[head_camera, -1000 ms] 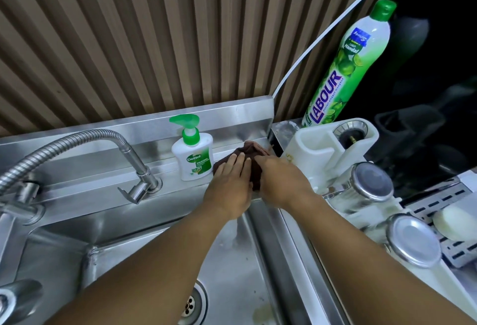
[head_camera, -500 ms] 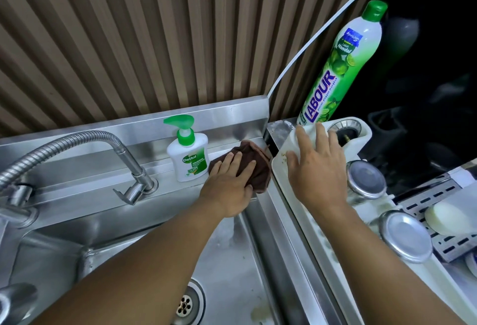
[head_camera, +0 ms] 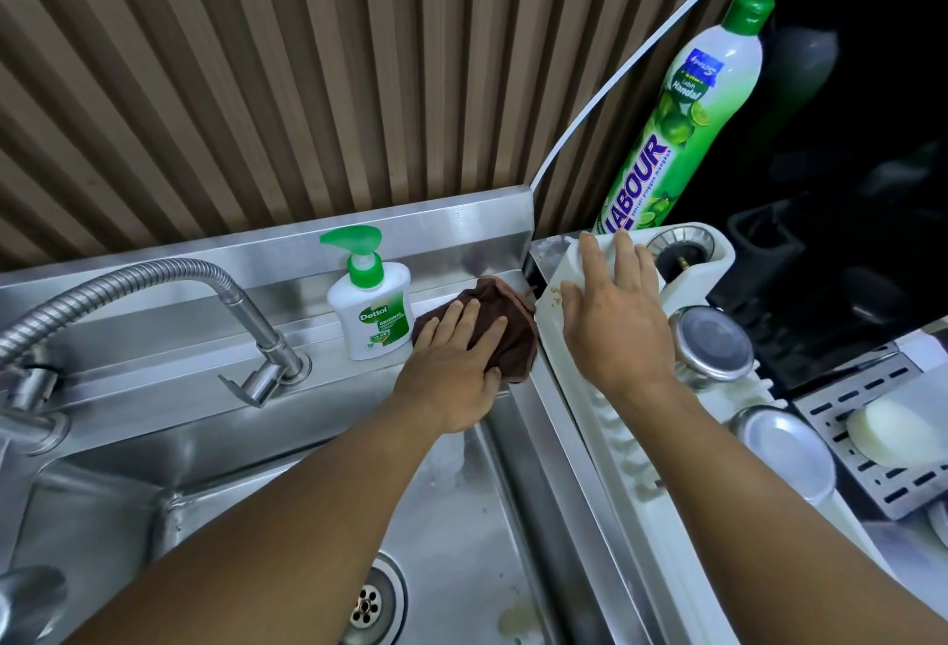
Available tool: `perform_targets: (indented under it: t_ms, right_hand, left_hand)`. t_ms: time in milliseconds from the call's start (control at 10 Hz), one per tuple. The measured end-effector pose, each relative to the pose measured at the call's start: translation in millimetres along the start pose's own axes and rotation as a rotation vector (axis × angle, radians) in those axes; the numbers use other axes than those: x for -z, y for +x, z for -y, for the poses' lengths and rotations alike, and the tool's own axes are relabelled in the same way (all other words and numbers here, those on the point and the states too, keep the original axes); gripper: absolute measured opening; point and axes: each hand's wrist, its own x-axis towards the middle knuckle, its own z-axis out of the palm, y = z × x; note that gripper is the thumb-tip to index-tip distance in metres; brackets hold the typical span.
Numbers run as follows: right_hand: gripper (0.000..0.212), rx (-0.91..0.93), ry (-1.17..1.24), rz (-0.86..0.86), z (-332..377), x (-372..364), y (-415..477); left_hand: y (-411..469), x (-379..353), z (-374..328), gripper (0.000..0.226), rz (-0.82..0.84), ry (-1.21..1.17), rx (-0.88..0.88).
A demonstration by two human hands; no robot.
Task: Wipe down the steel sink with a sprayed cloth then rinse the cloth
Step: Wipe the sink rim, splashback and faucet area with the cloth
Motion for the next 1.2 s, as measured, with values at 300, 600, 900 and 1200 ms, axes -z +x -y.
perform_targets:
  t_ms: [300, 600, 900, 1200]
  right_hand:
    - [0.039, 0.028, 0.008, -0.058, -9, -5, 3]
    - [0.033, 0.063, 0.066, -0.031, -16, 3, 6]
    - [0.039, 0.099, 0.02, -0.012, -18, 3, 6]
    - [0.044, 0.138, 0.016, -0.114, -11, -3, -2]
  left_hand:
    - [-1, 2, -1, 0.063, 0.01, -0.007, 0.003]
    - [-1, 1, -1, 0.063, 0.006, 0.0, 0.009]
    - [-1, 2, -4, 0.064, 0.013, -0.01, 0.021]
    - [18, -3, -24, 0.064, -0.076, -0.042, 0.076]
